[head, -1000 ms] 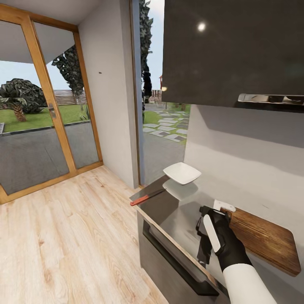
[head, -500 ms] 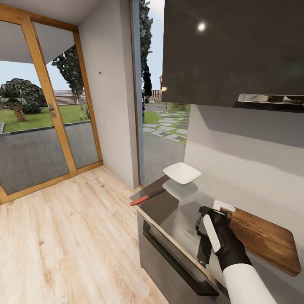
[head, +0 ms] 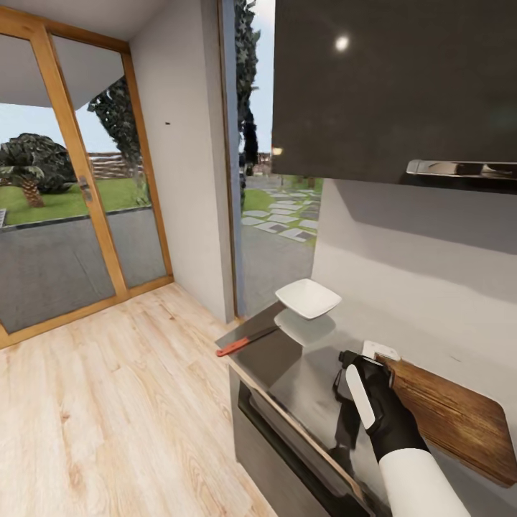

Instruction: In the kitchen, take the Vidalia onion out of the sink, dice it on the chopping board with the paring knife, put the diced onion into the bowl on the countertop, then place both the paring knife and the chopping board into the sink.

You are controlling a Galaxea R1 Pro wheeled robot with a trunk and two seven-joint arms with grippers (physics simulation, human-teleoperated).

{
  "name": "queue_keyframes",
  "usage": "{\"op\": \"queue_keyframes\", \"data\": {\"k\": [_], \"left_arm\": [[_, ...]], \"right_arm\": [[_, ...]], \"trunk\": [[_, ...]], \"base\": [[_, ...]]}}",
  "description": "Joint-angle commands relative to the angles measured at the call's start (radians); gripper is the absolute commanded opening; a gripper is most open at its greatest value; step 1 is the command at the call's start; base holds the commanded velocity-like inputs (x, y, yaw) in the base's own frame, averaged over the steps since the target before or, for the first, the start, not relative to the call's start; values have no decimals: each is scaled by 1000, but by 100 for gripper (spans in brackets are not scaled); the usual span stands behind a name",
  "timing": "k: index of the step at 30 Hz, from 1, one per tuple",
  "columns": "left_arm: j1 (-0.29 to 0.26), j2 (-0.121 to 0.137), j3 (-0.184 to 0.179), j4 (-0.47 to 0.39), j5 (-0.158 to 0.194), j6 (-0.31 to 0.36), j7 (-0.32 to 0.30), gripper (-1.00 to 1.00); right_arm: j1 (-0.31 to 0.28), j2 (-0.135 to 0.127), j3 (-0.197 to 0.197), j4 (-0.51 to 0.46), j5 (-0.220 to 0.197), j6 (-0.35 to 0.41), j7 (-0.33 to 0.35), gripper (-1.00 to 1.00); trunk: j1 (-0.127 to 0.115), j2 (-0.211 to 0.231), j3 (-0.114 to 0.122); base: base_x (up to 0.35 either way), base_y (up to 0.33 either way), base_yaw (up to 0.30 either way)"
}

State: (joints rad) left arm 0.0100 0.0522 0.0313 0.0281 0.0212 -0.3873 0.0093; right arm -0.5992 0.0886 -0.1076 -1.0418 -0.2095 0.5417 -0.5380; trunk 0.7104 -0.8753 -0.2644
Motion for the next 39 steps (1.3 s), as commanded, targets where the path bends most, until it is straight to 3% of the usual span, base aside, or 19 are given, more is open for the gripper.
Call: {"op": "queue_keyframes", "data": {"k": [1,39], "left_arm": [[-1,0,2,2,2,-5,0,100],[0,0,2,3,2,-5,0,100]], "right_arm": [[-1,0,-1,-1,-10,1,-7,100],[-1,0,0,-1,-10,1,-7,100]], "trunk": [[0,-1,-1],[0,-1,-1]], "base": [[64,-42,0],[5,-39,0]]}}
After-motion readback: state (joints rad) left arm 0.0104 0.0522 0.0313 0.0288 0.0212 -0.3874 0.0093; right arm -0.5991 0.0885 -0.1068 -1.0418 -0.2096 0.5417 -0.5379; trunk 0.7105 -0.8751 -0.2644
